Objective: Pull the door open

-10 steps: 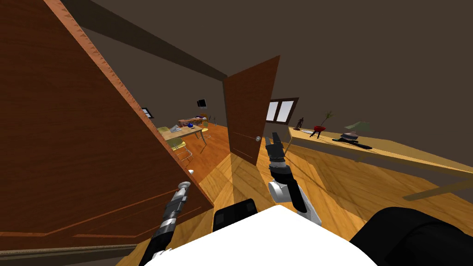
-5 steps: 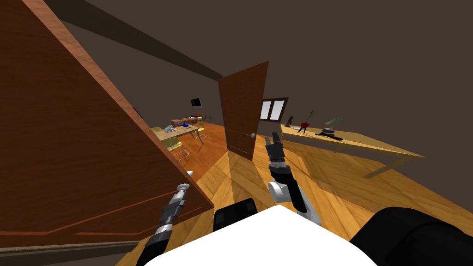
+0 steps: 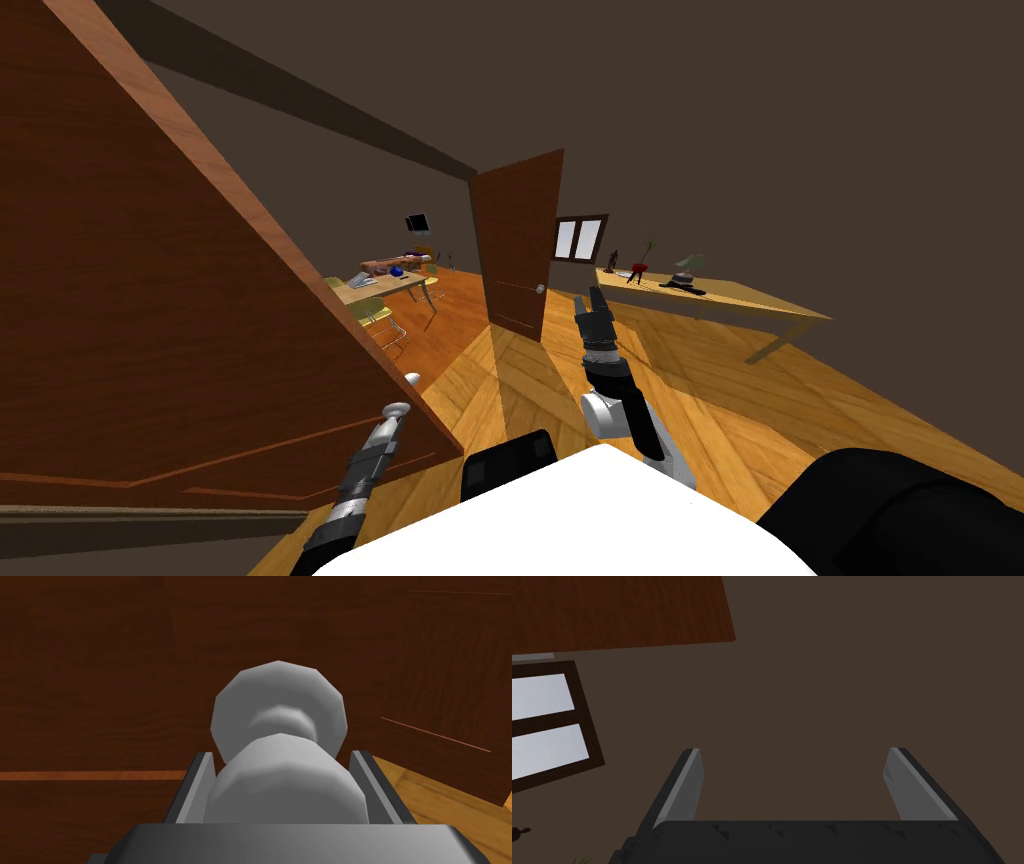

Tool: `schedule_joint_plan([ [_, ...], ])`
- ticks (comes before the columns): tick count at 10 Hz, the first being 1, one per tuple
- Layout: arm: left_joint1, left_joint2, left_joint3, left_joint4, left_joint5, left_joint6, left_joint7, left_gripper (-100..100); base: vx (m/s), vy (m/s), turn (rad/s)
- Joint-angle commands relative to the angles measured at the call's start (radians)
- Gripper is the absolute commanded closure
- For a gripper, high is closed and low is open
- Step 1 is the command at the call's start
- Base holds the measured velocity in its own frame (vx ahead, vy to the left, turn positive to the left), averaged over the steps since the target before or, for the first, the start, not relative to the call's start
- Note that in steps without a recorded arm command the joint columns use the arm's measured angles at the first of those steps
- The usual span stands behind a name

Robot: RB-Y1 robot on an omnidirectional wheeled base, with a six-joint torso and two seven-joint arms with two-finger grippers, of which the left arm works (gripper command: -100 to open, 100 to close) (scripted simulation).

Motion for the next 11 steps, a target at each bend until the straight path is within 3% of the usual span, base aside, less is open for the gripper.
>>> schedule_joint_plan([
  [1,0.003,0.006,-0.006,0.009,-0.005,-0.017,0.01,100,-0.148,0.037,-0.14],
  [11,0.024,0.044,-0.042,0.067,-0.035,-0.124,0.075,100,-0.188,0.057,-0.133],
])
